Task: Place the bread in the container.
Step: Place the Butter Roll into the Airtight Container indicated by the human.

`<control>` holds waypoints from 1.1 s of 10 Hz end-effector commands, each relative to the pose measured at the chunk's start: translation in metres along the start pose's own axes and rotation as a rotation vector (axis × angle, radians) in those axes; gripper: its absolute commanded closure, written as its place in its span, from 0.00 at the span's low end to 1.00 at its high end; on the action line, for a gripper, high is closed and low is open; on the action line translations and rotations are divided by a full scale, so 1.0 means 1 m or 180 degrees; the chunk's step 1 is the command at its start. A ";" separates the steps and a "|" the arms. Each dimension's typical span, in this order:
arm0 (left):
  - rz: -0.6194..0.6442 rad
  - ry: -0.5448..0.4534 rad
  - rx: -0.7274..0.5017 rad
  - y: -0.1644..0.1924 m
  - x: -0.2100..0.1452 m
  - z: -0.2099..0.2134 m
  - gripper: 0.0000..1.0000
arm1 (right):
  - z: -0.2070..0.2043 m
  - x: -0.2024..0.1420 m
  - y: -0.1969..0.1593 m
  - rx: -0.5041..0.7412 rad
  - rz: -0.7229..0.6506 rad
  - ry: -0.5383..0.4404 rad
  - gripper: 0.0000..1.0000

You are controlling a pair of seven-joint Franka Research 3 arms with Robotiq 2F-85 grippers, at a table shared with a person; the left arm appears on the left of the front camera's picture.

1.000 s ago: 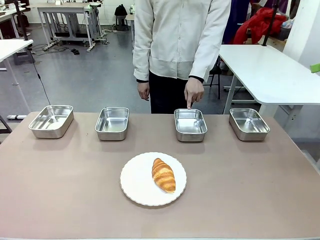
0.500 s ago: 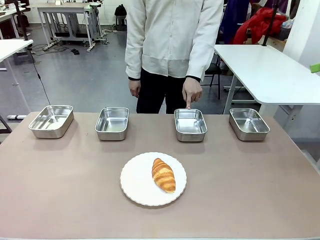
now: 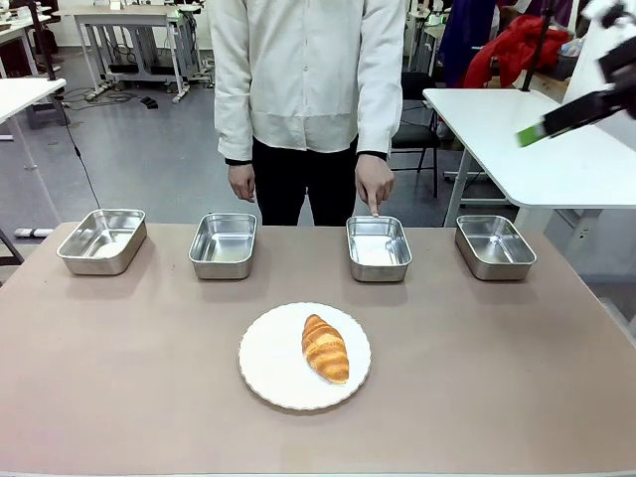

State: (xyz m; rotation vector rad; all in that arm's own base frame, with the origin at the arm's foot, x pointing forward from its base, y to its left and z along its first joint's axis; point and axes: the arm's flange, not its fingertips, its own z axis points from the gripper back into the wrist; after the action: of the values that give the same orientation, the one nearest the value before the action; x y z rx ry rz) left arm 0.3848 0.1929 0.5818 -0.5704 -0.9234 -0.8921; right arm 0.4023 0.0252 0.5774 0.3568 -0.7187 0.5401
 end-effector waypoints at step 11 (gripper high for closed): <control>-0.0029 -0.0058 -0.0020 -0.001 0.001 0.001 0.00 | -0.132 -0.057 0.224 -0.0261 -0.0183 0.0942 0.00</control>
State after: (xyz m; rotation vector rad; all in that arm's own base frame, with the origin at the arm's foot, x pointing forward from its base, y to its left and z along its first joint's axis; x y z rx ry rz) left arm 0.3846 0.1928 0.5821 -0.5700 -0.9229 -0.8928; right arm 0.3075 0.2539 0.4674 0.2243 -0.4194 0.4959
